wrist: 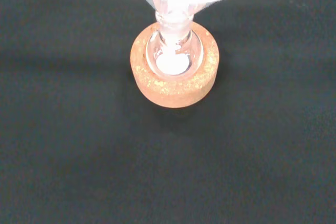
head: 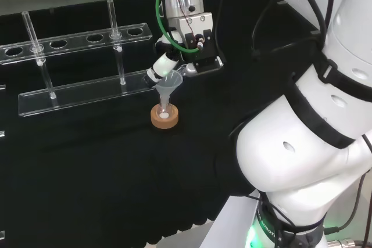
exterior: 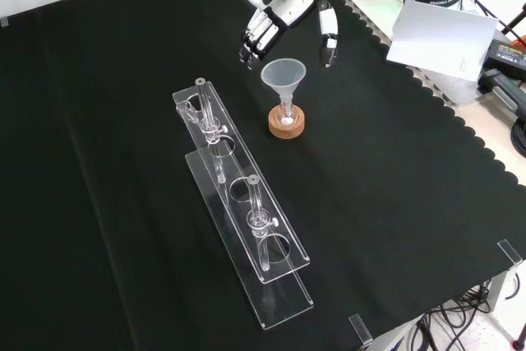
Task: Remove the funnel from the round-bottom flask.
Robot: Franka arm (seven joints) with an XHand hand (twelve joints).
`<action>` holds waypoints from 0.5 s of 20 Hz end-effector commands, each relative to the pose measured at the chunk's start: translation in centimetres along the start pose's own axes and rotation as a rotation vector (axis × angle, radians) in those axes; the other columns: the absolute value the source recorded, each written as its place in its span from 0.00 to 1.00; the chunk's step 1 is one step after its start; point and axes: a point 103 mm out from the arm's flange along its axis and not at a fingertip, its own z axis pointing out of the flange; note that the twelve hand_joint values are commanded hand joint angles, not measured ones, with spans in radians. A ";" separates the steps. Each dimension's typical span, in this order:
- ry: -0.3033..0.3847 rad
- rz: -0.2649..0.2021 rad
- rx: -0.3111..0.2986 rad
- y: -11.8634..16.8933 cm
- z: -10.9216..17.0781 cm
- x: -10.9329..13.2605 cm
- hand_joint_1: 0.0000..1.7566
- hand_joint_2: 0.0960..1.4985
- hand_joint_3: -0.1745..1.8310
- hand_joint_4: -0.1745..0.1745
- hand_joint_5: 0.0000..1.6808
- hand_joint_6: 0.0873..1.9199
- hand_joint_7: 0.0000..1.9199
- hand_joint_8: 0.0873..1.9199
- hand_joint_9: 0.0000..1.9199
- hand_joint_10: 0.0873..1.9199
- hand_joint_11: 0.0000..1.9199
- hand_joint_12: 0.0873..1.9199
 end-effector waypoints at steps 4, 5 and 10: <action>-0.032 -0.037 0.042 1.4 0.9 0.2 0.36 0.38 0.22 0.37 0.00 0.00 0.00 0.17 0.05 0.44 0.19 0.76; -0.041 -0.045 0.050 1.5 1.0 0.2 0.37 0.38 0.22 0.37 0.00 0.00 0.00 0.17 0.05 0.44 0.20 0.76; -0.045 -0.045 0.049 1.9 1.5 0.3 0.43 0.36 0.23 0.36 0.00 0.00 0.00 0.13 0.03 0.44 0.21 0.75</action>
